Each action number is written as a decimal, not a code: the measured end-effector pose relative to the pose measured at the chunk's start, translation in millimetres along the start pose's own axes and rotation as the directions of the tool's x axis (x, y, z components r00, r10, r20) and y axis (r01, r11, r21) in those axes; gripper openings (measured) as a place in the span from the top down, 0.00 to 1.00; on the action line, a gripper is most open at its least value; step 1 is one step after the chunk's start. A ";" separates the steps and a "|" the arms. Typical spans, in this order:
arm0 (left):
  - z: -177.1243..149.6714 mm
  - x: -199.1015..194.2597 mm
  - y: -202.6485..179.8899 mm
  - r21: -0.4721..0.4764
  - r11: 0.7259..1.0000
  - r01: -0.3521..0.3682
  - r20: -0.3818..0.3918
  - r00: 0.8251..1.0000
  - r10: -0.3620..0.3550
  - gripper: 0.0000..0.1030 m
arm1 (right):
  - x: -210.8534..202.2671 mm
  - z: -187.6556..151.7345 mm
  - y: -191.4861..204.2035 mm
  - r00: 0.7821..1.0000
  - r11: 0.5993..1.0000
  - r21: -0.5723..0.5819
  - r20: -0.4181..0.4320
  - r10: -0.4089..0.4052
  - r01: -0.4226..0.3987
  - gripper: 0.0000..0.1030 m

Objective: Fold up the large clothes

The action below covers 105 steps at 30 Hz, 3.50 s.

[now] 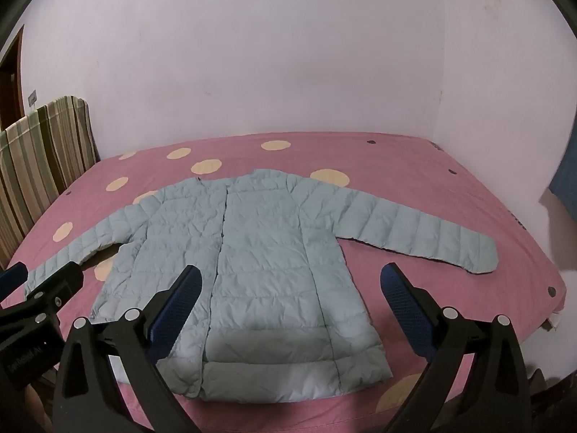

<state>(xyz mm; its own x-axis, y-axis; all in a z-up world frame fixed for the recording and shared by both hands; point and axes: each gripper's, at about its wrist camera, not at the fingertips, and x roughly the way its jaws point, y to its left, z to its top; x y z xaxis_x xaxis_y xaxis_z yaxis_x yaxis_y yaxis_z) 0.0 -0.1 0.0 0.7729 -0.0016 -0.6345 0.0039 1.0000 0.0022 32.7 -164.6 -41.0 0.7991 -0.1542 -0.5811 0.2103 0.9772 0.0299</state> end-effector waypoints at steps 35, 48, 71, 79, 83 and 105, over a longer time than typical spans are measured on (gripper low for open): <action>-0.6 -0.9 1.0 -0.002 1.000 0.002 -0.004 1.000 -0.002 0.02 | -2.1 1.4 1.0 1.000 1.000 -0.012 0.005 -0.008 0.008 0.04; -0.4 -0.4 0.9 -0.003 1.000 0.001 -0.009 1.000 -0.001 0.02 | -4.3 1.2 -0.2 1.000 1.000 -0.013 0.005 -0.009 0.009 0.04; -3.4 -1.0 1.1 -0.002 1.000 0.002 -0.013 1.000 -0.002 0.02 | -3.6 0.9 6.9 1.000 1.000 -0.016 0.005 -0.010 0.010 0.04; -3.0 -0.6 1.0 -0.002 1.000 0.002 -0.015 1.000 -0.002 0.02 | -2.5 0.7 10.2 1.000 1.000 -0.017 0.006 -0.011 0.011 0.04; -5.6 1.3 1.9 -0.002 1.000 0.002 -0.015 1.000 -0.002 0.02 | -0.7 1.4 13.7 1.000 1.000 -0.017 0.004 -0.012 0.013 0.04; -11.4 87.3 57.8 -0.154 0.987 -0.040 -0.139 0.990 0.018 0.02 | 57.6 -23.3 -20.6 1.000 0.985 0.170 -0.024 0.013 -0.009 0.04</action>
<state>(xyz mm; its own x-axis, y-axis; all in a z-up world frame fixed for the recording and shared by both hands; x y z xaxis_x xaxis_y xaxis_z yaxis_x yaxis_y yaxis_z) 60.4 57.7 -64.1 0.6774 0.0174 -0.7354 -0.1247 0.9880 -0.0915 61.3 -190.2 -94.1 0.7881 -0.1381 -0.5999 0.2962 0.9393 0.1730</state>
